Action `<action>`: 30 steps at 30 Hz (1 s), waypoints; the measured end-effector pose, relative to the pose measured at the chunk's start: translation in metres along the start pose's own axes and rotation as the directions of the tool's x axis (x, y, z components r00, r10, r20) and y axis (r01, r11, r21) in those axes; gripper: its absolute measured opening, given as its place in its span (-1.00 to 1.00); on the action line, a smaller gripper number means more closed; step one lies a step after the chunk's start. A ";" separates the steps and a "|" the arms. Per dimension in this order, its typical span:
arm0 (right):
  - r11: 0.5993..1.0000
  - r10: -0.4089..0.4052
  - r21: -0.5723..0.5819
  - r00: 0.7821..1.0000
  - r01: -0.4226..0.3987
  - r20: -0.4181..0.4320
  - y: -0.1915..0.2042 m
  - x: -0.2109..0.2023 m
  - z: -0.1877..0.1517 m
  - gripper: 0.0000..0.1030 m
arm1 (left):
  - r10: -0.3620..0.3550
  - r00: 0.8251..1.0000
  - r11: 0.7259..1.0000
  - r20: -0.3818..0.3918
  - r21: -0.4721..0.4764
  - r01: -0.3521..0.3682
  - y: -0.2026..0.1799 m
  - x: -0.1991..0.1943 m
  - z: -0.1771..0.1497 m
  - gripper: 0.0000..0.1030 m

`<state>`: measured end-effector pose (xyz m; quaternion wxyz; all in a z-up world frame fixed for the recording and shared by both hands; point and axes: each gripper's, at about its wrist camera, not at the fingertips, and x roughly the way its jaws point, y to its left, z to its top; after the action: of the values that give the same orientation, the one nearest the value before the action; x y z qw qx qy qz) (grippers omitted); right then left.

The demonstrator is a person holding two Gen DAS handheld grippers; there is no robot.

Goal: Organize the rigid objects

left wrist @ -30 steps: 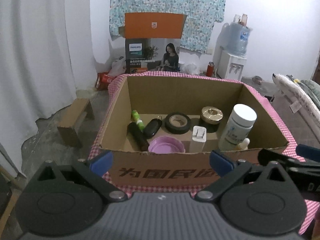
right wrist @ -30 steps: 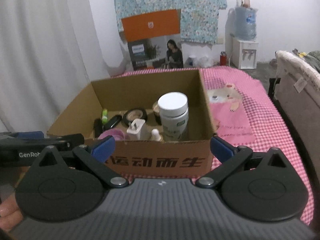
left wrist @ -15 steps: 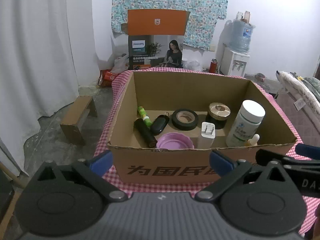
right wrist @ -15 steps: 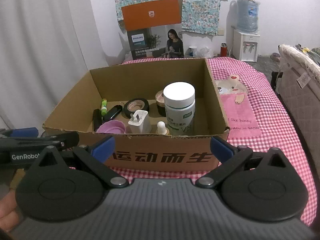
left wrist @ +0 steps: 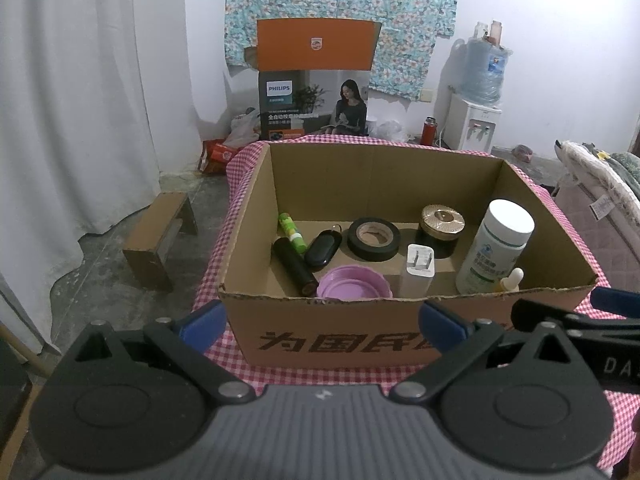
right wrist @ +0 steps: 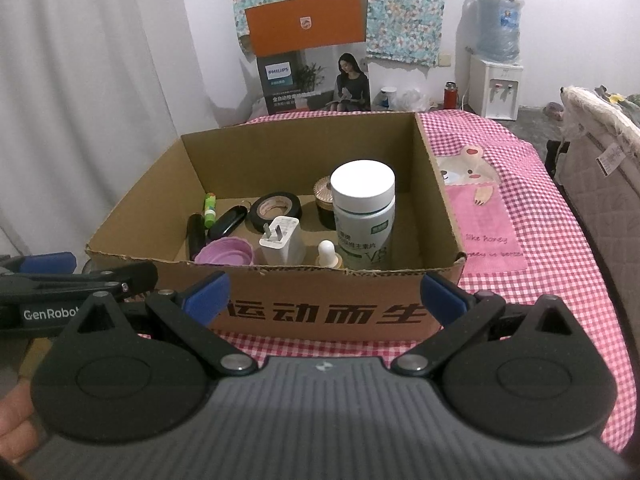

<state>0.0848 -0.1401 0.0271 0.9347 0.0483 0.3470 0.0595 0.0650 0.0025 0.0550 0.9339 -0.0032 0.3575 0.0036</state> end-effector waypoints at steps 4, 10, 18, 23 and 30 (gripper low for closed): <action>1.000 0.002 -0.005 1.000 -0.002 -0.002 -0.001 0.000 0.002 0.98 | 0.000 1.000 1.000 0.001 -0.003 0.000 0.001 0.001 0.001 0.99; 1.000 0.003 -0.007 1.000 -0.004 -0.012 0.000 0.003 0.003 0.98 | 0.000 1.000 1.000 -0.012 -0.012 0.000 0.001 0.003 0.001 0.99; 1.000 0.007 -0.019 1.000 -0.007 -0.026 0.002 0.007 0.005 0.98 | 0.000 1.000 1.000 -0.031 -0.026 -0.001 0.004 0.006 0.001 0.99; 1.000 0.007 -0.019 1.000 -0.007 -0.029 0.002 0.007 0.005 0.98 | -0.002 0.999 1.000 -0.036 -0.029 0.001 0.004 0.008 0.000 0.99; 1.000 0.010 -0.014 0.999 -0.011 -0.031 0.002 0.007 0.005 0.98 | -0.001 0.999 1.000 -0.036 -0.029 0.000 0.004 0.008 0.000 0.99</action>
<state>0.0933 -0.1373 0.0268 0.9293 0.0424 0.3607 0.0675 0.0714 0.0068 0.0498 0.9272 -0.0167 0.3742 0.0083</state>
